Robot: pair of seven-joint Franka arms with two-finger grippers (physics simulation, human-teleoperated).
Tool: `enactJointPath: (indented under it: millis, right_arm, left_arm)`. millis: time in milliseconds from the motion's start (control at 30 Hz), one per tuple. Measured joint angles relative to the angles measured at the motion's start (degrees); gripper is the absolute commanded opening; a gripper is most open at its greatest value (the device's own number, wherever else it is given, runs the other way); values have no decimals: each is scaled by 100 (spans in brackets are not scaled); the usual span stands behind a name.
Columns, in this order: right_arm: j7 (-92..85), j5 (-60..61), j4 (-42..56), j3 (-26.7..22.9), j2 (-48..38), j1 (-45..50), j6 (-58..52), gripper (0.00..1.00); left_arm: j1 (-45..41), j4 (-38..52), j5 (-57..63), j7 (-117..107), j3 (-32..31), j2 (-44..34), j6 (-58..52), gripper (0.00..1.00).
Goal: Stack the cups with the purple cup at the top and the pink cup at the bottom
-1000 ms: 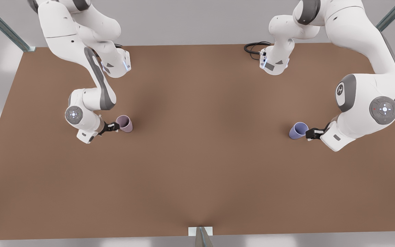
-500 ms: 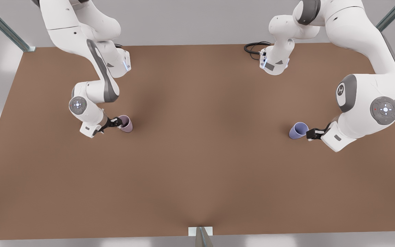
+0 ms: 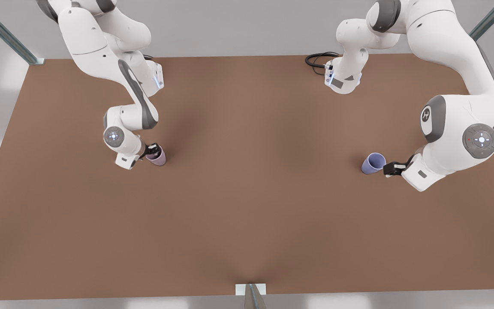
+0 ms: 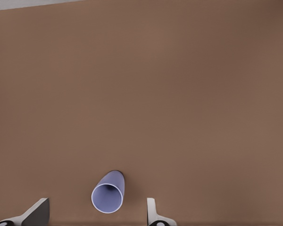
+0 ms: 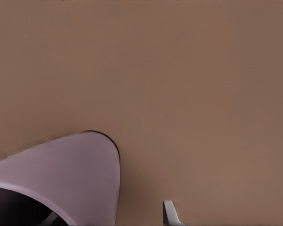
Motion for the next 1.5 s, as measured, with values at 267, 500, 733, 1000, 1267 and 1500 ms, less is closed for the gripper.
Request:
enactJointPath:
  millis: [267,500,733,1000,1267,1500]
  right_arm:
    - [-146,40,147,3,-28,77,198,21]
    - [182,323,2495,200,40,609,-762,21]
    - [1564,836,7651,106,3413,2901,-2285,21]
    - [3461,861,9126,-412,4845,3792,-2738,21]
    - [4741,849,9163,-430,5011,3823,-2780,40]
    - [5484,847,9147,-408,5049,3824,-2721,43]
  left_arm:
    - [-1,0,-2,3,13,0,-1,100]
    - [-9,-47,-6,5,71,-16,2,100]
    - [-27,-1615,-172,13,216,-502,577,100]
    - [-24,-4088,-197,21,249,-1119,2268,100]
    - [-26,-5451,-200,28,308,-1181,3748,100]
    - [-27,-5996,-202,37,329,-1130,4531,100]
